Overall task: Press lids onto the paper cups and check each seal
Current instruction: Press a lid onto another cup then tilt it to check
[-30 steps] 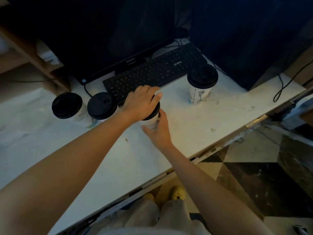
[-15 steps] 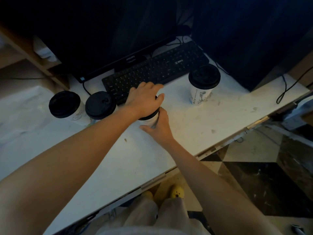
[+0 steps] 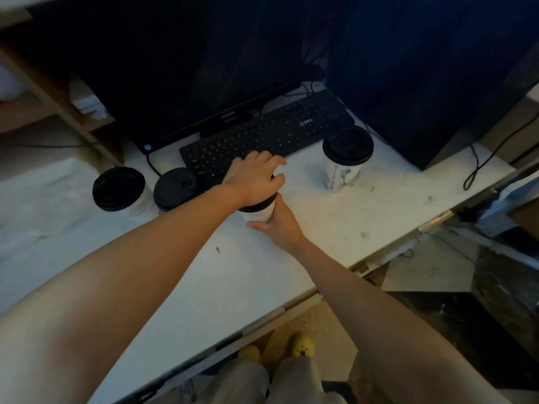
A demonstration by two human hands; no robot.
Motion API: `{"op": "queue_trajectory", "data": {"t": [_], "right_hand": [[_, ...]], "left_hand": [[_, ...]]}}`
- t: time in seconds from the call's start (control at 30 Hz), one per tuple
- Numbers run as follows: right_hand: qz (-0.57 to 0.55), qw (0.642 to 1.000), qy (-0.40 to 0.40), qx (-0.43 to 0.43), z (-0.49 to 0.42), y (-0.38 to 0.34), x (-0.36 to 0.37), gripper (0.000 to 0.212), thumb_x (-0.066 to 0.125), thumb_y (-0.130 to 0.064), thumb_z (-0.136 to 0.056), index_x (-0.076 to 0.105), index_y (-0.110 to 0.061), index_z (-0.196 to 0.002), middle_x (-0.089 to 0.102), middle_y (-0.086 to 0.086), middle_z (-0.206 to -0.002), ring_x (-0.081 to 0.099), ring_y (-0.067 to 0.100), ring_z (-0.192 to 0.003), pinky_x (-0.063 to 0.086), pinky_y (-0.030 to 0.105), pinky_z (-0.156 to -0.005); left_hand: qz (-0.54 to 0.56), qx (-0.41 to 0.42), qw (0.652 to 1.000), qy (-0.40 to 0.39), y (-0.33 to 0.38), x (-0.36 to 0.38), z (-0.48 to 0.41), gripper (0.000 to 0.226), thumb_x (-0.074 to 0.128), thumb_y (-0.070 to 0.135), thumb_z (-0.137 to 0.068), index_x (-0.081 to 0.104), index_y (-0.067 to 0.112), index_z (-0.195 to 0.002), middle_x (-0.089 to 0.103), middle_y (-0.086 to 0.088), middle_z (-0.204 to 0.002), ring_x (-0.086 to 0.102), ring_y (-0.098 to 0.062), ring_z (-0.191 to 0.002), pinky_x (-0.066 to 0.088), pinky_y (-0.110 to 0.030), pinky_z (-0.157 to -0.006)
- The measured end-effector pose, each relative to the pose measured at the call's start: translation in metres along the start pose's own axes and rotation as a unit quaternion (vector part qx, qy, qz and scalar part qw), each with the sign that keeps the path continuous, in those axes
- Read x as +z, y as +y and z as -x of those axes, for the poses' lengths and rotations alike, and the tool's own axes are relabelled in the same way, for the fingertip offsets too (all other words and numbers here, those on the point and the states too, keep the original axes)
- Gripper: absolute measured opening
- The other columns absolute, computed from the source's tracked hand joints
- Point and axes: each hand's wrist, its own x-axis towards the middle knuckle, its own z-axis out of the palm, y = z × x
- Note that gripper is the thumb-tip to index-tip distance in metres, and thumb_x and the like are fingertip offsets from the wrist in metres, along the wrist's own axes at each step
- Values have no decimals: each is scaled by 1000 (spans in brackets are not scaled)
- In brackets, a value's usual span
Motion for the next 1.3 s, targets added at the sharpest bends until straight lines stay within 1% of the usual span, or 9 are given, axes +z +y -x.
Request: {"op": "queue_trajectory", "data": {"t": [0.1, 0.37, 0.5, 0.63, 0.77, 0.87, 0.97, 1.13, 1.3], "right_hand": [[25, 999, 9, -33, 1, -28, -15, 72, 79, -16, -71, 39, -9, -130, 54, 9, -128, 53, 18, -113, 45, 29, -89], [136, 968, 97, -186, -7, -171, -93, 67, 83, -25, -65, 50, -16, -123, 52, -2, -114, 49, 11, -105, 41, 17, -81], [272, 920, 158, -232, -13, -215, -130, 73, 82, -26, -62, 47, -17, -126, 47, 4, -121, 41, 16, -112, 33, 20, -88], [348, 875, 206, -265, -12, -239, -141, 68, 79, -21, -64, 47, -16, -124, 45, 5, -121, 35, 19, -115, 37, 29, -92], [407, 828, 234, -307, -9, -245, -137, 68, 76, -21, -65, 46, -12, -125, 45, 9, -124, 36, 25, -118, 40, 40, -100], [285, 918, 170, -217, -4, -251, -142, 72, 74, -34, -74, 38, -17, -134, 33, 6, -137, 29, 23, -128, 32, 34, -106], [40, 991, 128, -10, 0, -269, -149, 59, 37, -62, -88, 47, -19, -127, 53, 9, -127, 54, 25, -119, 49, 40, -95], [-86, 994, 0, 71, 4, -286, -156, 57, 40, -66, -85, 60, -16, -103, 65, 8, -83, 64, 21, -64, 56, 29, -55], [-184, 982, 4, -35, 1, -275, -156, 34, 63, -28, -87, 45, -16, -113, 56, 9, -110, 64, 24, -95, 59, 44, -76]], "left_hand": [[32, 22, 999, 19, -1, -27, 2, 44, 31, 40, -96, 36, 28, -138, 40, -2, -142, 33, -23, -132, 31, -44, -102], [256, 131, 938, 192, -5, -175, 22, 58, 37, 45, -86, 37, 24, -140, 51, -5, -130, 38, -19, -126, 29, -33, -106], [379, 9, 915, 138, -18, -211, 39, 79, 46, 67, -78, 22, 33, -145, 45, -1, -133, 47, -21, -119, 46, -39, -93], [613, -29, 784, -90, -20, -216, 51, 71, 55, 70, -67, 54, 23, -120, 57, -16, -118, 60, -36, -104, 57, -51, -73], [714, -53, 695, -67, -15, -211, 45, 54, 74, 51, -66, 55, 22, -107, 51, -12, -116, 59, -27, -92, 54, -39, -63], [665, -25, 745, 52, -12, -201, 44, 46, 69, 34, -76, 44, 27, -114, 50, -5, -117, 56, -25, -101, 54, -35, -59], [596, 41, 781, 181, -12, -192, 55, 43, 71, 24, -79, 42, 35, -108, 50, 2, -112, 56, -24, -102, 54, -33, -62], [373, 218, 846, 311, -23, -186, 67, 67, 74, 34, -64, 35, 36, -119, 41, 2, -131, 46, -12, -114, 42, -16, -88], [514, 156, 830, 151, -42, -189, 60, 102, 82, 37, -62, 18, 47, -140, 26, 4, -149, 43, -15, -126, 58, -28, -78]]}}
